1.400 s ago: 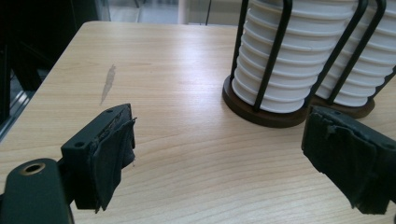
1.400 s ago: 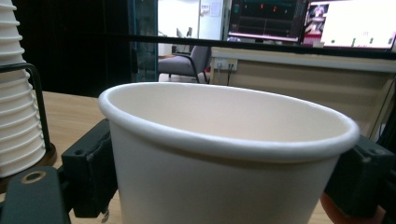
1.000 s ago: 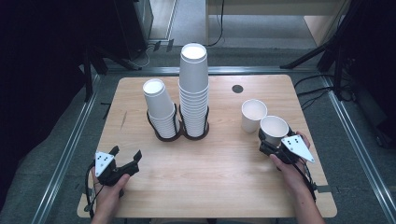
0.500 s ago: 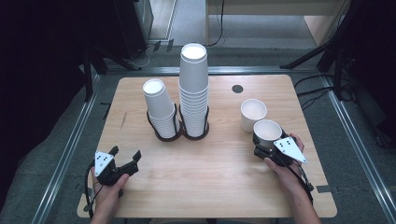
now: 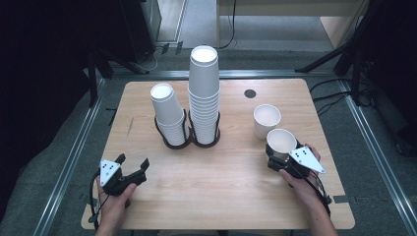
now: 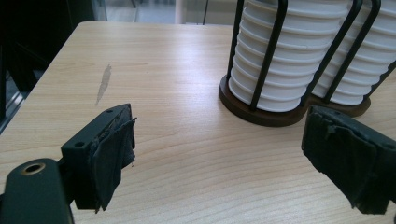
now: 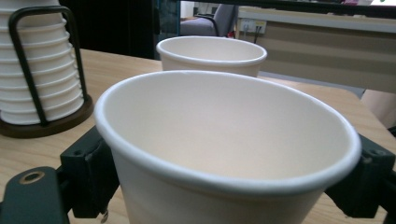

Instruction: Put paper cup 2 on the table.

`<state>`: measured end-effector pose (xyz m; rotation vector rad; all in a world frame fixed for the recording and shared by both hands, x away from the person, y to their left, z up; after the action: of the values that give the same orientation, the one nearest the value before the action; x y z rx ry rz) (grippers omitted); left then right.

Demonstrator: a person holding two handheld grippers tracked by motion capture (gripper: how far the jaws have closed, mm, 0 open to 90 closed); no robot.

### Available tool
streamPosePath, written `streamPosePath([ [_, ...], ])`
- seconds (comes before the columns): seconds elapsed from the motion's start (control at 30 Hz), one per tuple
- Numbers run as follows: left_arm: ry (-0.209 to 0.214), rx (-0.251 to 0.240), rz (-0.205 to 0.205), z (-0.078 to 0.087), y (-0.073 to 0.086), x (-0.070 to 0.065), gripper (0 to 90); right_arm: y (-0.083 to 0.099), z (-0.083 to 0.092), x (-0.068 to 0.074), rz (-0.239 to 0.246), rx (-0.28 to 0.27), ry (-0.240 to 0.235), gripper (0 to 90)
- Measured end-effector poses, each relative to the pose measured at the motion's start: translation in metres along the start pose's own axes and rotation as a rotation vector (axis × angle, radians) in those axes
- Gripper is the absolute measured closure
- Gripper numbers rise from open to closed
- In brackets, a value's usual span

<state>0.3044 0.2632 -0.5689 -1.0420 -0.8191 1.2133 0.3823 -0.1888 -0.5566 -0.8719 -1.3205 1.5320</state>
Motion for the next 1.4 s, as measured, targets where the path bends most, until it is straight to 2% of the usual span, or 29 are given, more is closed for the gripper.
streamPosePath([
  [0.3,0.004,-0.001,-0.002,-0.001,0.000,-0.001,9.8,0.003,0.005,0.006,-0.005,0.054,0.008,11.4],
  [0.5,0.004,-0.002,-0.002,-0.001,0.000,-0.001,9.8,0.003,0.006,0.006,-0.026,0.056,-0.004,9.7],
  [0.7,0.002,-0.003,-0.001,0.000,0.000,0.000,9.8,0.004,0.007,0.010,0.009,0.061,-0.015,7.9],
  [0.83,0.002,-0.003,-0.003,0.000,0.000,0.000,9.8,0.003,0.007,0.012,-0.005,0.064,-0.034,2.7],
  [0.93,0.004,-0.007,-0.001,0.000,-0.001,-0.001,9.8,0.001,0.009,0.014,-0.022,0.068,-0.075,0.0],
  [1.17,0.006,-0.009,0.005,0.002,-0.002,0.000,9.8,-0.005,0.017,0.011,-0.040,0.061,-0.079,0.0],
  [1.4,0.001,-0.012,0.009,0.002,-0.002,0.003,9.7,-0.011,0.029,0.011,-0.009,0.058,-0.089,0.0],
])
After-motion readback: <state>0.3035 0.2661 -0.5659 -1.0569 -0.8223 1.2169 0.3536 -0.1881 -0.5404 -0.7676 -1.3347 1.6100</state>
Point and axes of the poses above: each handheld gripper's, and its own axes: z roughly backward along the jaws, y roughly out of its underside, x roughly to its left, the point moved 10 cm from there along -z, roughly forward along the jaws, and after that the axes turned 5 degrees about -z, right-handed, at the moved point
